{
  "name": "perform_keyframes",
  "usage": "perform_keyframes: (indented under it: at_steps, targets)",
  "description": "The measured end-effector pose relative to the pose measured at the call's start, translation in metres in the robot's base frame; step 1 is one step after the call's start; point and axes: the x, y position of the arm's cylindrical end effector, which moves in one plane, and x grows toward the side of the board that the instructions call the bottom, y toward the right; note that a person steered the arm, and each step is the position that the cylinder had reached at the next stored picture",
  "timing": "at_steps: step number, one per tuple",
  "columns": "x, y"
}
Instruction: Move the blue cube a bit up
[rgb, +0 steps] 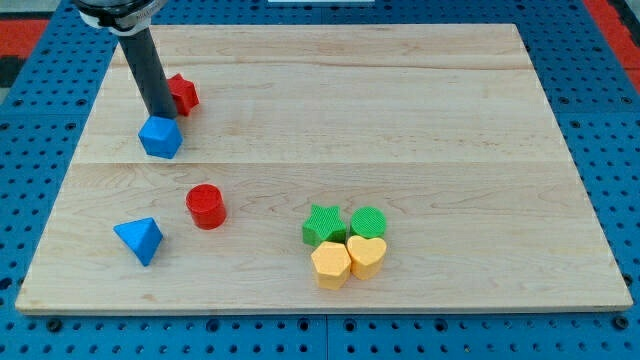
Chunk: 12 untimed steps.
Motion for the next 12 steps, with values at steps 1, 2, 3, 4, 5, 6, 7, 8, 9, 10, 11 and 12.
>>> perform_keyframes:
  at_steps: [1, 2, 3, 4, 5, 6, 7, 8, 9, 10, 11, 12]
  targets:
    - [-0.016, 0.004]
    - [-0.035, 0.011]
    - [-0.05, 0.019]
    - [-0.039, 0.034]
    - [-0.008, 0.119]
    - [0.075, 0.113]
    - [0.111, 0.042]
    - [0.111, -0.011]
    - [0.087, -0.012]
    - [0.079, -0.016]
    - [0.066, -0.015]
    - [0.053, -0.015]
